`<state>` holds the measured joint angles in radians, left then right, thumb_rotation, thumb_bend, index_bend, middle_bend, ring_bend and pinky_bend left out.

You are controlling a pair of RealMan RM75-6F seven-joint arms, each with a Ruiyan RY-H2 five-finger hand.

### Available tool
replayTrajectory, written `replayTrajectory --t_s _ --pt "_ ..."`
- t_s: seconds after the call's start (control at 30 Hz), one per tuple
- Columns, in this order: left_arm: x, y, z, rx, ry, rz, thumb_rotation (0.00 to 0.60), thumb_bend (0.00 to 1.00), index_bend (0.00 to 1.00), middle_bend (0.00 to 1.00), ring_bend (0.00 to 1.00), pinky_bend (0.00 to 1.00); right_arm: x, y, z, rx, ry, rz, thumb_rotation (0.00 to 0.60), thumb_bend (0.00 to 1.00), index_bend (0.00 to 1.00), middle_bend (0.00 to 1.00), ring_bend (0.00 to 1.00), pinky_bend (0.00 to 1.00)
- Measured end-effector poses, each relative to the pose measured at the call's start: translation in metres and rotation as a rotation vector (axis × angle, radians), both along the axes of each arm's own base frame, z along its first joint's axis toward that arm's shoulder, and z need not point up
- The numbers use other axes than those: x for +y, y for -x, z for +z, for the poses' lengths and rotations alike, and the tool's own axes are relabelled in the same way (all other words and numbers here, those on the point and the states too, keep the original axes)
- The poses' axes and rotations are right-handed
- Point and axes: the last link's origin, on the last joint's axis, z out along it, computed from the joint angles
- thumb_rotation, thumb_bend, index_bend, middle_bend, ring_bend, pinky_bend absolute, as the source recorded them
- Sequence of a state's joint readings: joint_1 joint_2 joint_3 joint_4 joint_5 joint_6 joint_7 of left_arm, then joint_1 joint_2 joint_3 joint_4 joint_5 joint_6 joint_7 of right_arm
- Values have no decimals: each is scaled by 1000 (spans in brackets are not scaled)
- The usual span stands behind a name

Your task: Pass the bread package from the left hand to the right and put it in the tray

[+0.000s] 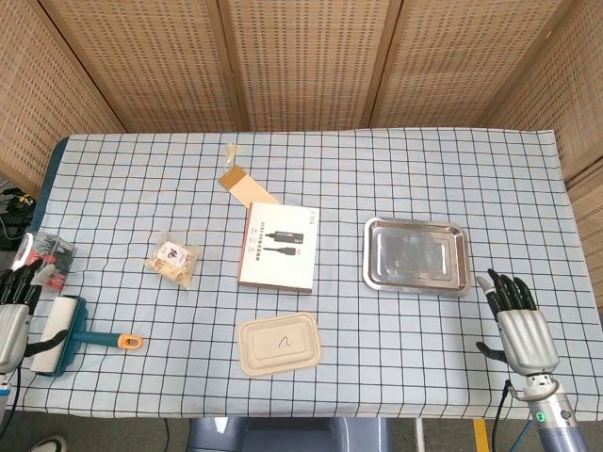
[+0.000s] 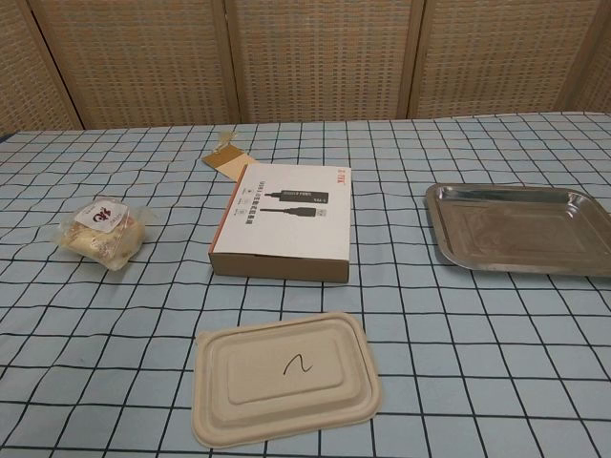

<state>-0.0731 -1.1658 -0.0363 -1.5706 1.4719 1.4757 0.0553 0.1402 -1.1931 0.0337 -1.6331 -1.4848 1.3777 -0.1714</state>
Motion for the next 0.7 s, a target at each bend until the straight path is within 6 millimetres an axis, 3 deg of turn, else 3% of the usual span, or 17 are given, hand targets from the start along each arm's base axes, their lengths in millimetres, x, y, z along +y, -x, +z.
replayTrajectory --t_s 0.7 --pt "0 -1 0 1 -1 -4 600 26 0 0 0 0 0 -2 5 -14 68 19 600 95 0 0 0 0"
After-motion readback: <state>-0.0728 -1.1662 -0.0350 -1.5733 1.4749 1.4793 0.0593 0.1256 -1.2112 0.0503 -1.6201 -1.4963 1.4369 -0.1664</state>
